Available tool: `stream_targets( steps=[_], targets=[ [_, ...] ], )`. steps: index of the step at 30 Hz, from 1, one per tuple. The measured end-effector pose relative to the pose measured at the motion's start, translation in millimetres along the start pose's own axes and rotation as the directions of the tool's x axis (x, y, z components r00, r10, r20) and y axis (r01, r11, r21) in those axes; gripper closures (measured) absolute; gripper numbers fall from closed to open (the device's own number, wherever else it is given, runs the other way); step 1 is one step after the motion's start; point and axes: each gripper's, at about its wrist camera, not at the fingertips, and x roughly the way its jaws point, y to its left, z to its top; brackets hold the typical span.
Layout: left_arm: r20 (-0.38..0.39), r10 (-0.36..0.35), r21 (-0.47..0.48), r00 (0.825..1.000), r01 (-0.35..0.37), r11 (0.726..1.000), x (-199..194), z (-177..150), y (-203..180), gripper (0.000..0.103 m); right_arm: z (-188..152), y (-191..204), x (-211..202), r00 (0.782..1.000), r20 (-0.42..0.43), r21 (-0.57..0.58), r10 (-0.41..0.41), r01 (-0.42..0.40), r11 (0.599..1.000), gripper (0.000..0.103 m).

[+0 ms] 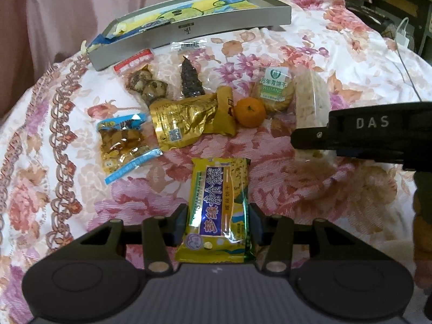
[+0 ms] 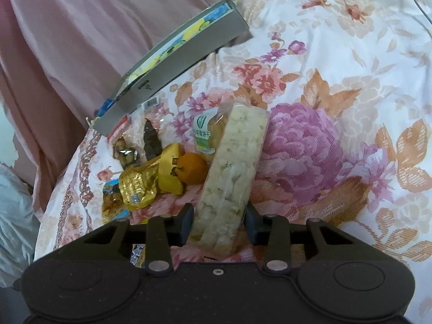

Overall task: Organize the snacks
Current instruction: 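Lift the yellow-green snack bar packet with the left tool while the right tool lifts the rice cake bar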

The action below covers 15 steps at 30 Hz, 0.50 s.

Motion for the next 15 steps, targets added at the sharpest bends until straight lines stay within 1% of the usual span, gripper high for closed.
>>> stream_targets(
  steps=[4,9,12,15],
  targets=[
    [0.0,0.008,0.007,1.0,-0.008,1.0,-5,0,-1,0.052,-2,1,-10,1.0,-0.001,-0.005,0.028,-0.028,1.0,0.062],
    [-0.002,0.008,0.007,1.0,-0.008,1.0,-9,-1,0,0.052,-3,0,-20,0.998,0.003,0.02,0.056,-0.056,0.998,0.063],
    [-0.01,0.0,0.004,1.0,0.0,1.0,-11,-1,1,0.052,-4,0,-25,0.997,0.007,0.026,0.074,-0.074,0.997,0.063],
    [0.005,-0.023,-0.016,1.0,0.023,1.0,-15,-2,4,0.052,-5,1,-29,0.996,0.011,0.03,0.089,-0.089,0.996,0.063]
  ],
)
